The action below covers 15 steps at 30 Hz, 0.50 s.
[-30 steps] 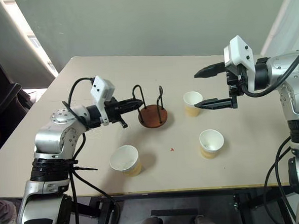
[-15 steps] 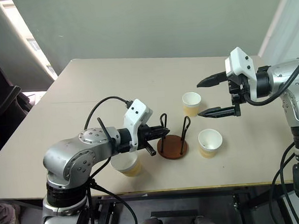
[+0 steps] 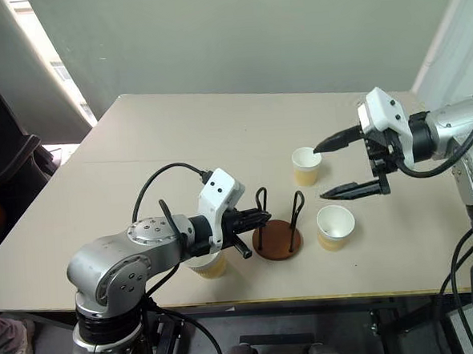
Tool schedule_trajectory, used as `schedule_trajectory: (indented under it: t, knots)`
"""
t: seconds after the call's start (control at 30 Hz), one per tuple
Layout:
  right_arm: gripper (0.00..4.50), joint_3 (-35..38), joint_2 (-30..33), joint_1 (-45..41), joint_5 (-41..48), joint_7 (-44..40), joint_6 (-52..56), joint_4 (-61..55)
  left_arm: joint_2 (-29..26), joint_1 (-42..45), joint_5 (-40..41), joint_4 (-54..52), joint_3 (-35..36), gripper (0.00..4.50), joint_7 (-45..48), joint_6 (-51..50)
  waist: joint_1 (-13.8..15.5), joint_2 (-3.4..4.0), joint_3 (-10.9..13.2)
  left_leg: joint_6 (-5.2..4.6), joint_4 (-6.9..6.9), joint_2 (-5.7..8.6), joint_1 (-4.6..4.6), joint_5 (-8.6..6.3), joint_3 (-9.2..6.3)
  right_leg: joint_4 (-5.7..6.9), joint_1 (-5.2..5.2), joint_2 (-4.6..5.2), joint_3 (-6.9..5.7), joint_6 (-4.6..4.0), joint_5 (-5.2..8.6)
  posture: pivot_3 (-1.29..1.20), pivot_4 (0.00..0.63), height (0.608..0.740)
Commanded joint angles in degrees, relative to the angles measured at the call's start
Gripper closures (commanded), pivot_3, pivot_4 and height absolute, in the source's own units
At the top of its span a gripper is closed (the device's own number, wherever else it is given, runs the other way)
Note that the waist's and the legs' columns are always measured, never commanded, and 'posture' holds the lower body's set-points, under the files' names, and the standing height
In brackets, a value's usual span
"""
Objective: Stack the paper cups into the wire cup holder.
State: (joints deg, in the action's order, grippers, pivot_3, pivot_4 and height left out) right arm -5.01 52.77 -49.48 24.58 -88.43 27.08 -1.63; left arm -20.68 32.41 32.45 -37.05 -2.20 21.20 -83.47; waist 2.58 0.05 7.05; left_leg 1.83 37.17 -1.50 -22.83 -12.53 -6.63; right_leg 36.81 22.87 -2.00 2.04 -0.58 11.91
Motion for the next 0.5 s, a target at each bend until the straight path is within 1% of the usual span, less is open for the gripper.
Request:
schedule_trajectory:
  t: [0.03,0.1,0.23,0.33,0.5]
  knots:
    - [0.0,0.18,1.16,0.15,0.8,-1.34,0.26,-2.41,0.01,-0.61,0.81,-0.73,-0.46,3.36,-0.24,-1.24,-0.01,-0.04,0.03,0.0,0.0,0.02,0.0,0.0,0.23,0.0,0.0,0.0,0.02,0.01,0.01,0.0,0.15,0.74]
    - [0.0,0.06,1.02,0.09,0.44,-1.06,0.26,-2.3,-0.05,-0.61,0.95,-0.88,-0.44,2.64,-0.21,-1.63,-0.03,-0.07,0.05,0.0,0.0,0.05,0.01,0.0,0.56,0.0,0.01,-0.01,0.03,0.03,0.02,0.0,0.15,0.74]
    - [0.0,-0.6,0.84,0.03,-0.47,-0.89,-0.19,-1.79,0.08,-0.58,1.6,-1.19,-0.16,1.25,0.01,-2.27,-0.01,-0.09,0.06,-0.05,0.0,0.06,0.04,-0.03,0.66,0.0,0.01,0.0,0.18,0.04,0.06,0.0,0.15,0.74]
    - [0.0,-1.23,0.56,-0.09,-1.16,-0.84,-0.66,-1.24,-0.58,-0.61,2.02,-1.75,-0.08,0.1,0.01,-2.32,-0.01,-0.11,0.07,-0.15,0.0,0.07,0.12,-0.09,0.67,0.0,0.01,0.0,0.44,0.17,0.13,0.0,0.15,0.74]
    - [0.0,-2.16,-0.02,-0.86,-2.13,-1.23,-1.84,0.48,-3.15,-0.39,3.03,-2.68,0.43,0.05,1.72,-0.38,-0.08,-0.17,0.11,-0.25,-0.02,0.26,0.34,-0.14,0.9,0.03,0.01,-0.03,1.33,0.6,0.24,0.0,0.15,0.74]
